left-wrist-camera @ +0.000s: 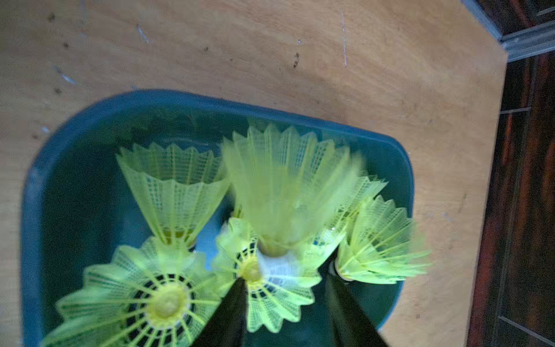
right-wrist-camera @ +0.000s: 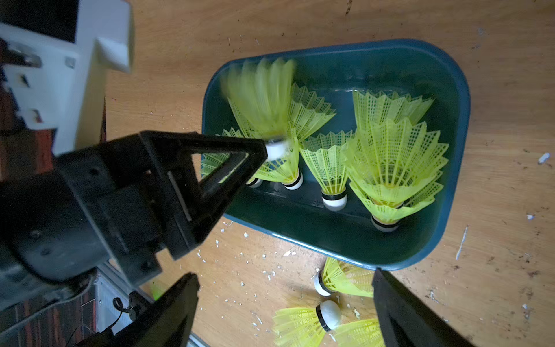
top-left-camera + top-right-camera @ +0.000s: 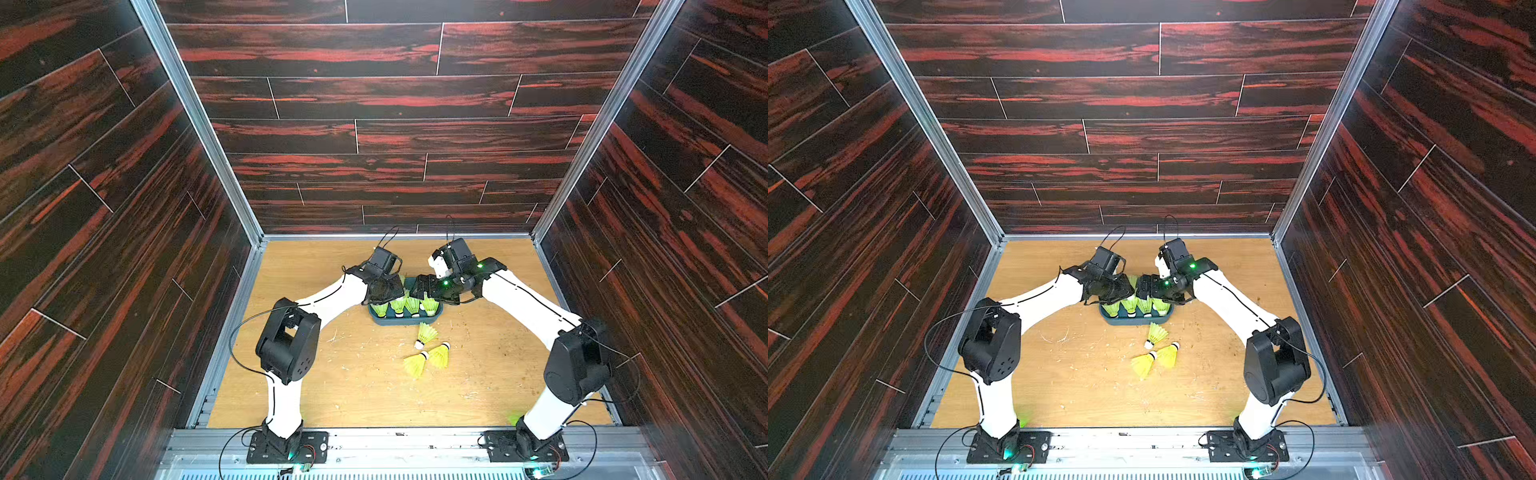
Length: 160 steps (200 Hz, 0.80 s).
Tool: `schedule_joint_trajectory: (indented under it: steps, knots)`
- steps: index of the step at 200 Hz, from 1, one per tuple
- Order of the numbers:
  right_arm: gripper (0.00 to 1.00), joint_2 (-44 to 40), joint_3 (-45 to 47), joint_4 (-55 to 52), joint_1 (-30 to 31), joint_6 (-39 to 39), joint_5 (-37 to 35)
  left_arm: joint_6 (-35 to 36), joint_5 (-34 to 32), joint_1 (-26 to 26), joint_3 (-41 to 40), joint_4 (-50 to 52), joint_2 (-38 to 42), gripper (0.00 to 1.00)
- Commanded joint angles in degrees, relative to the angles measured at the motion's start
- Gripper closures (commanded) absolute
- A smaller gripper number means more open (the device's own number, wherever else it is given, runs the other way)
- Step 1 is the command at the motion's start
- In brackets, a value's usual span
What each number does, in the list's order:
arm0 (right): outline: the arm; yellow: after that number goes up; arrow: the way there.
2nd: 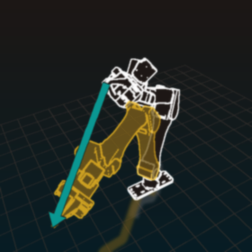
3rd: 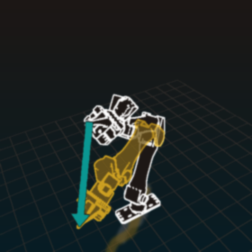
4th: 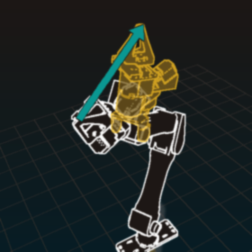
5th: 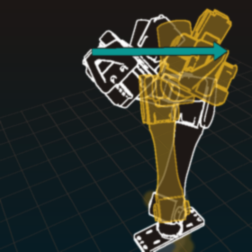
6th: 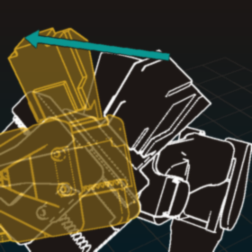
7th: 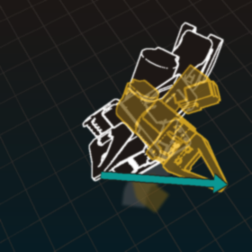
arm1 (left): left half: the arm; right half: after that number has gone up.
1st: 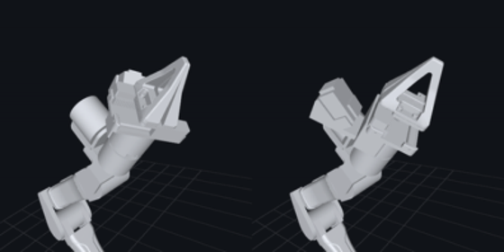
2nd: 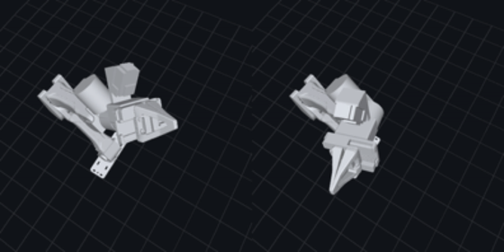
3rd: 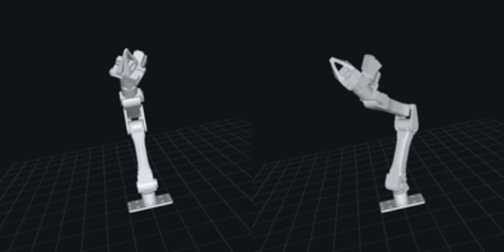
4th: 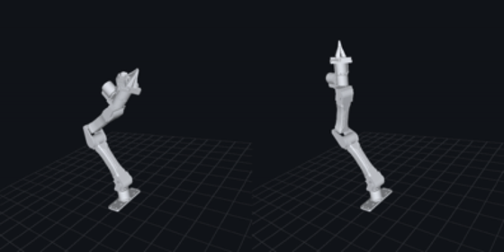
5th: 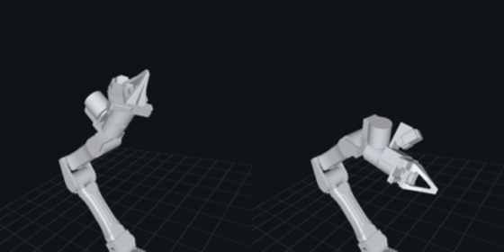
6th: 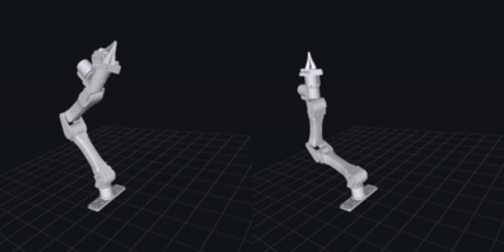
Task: Put the shuttlecocks into the storage box
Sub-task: Place the shuttlecock in the storage box.
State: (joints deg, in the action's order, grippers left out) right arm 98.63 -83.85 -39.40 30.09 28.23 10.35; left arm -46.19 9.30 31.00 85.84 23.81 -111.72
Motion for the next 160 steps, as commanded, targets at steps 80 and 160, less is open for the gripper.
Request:
schedule_joint_trajectory:
  steps: [80,160]
  knots:
    - [0.05,-0.5,0.4,-0.3,-0.3,-0.7,-1.0,0.2,-3.3,-0.3,0.1,4.0,6.9,0.44]
    - [0.06,-3.3,2.5,0.8,-0.3,-0.5,-3.9,2.6,-7.3,-0.4,-0.4,7.4,11.1,0.41]
